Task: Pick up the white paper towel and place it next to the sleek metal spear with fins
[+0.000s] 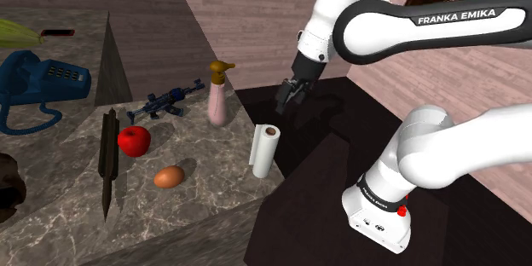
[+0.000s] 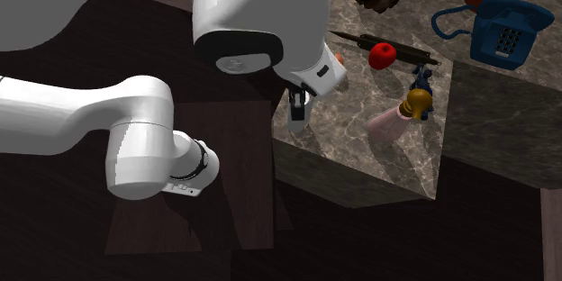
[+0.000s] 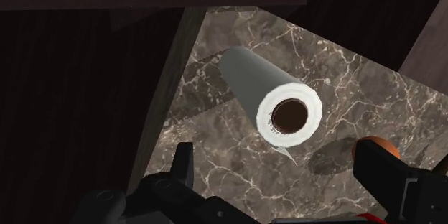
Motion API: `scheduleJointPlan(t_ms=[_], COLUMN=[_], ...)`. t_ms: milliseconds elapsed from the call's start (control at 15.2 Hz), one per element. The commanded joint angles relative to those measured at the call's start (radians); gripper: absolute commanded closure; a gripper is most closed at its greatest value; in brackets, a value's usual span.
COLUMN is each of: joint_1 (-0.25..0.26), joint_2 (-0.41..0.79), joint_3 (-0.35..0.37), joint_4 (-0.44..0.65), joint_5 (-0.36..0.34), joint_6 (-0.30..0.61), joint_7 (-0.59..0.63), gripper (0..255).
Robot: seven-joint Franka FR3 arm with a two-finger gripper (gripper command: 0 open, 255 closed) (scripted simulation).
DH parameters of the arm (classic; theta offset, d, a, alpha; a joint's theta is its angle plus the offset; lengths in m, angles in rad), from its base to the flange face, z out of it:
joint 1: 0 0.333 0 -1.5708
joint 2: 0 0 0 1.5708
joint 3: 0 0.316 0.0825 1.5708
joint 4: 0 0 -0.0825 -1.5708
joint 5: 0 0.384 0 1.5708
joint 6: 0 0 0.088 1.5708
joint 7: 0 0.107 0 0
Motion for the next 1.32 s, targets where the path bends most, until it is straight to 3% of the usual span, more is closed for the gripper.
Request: scheduleJointPlan(t_ms=[0,264,726,1254], joint_1=[0.02,0.061,0.074,0.076], joint_2=[0.028,0.111,0.206,0.214], joint_3=[0.028,0.081,0.101,0.102], joint_4=[-0.036,-0.086,-0.127,-0.129], joint_5=[0.027,0.081,0.109,0.111], joint_6=[0.062,0.189,0.325,0.337], joint_7=[0.02,0.055,0.046,0.045], gripper=[0,0,0,0])
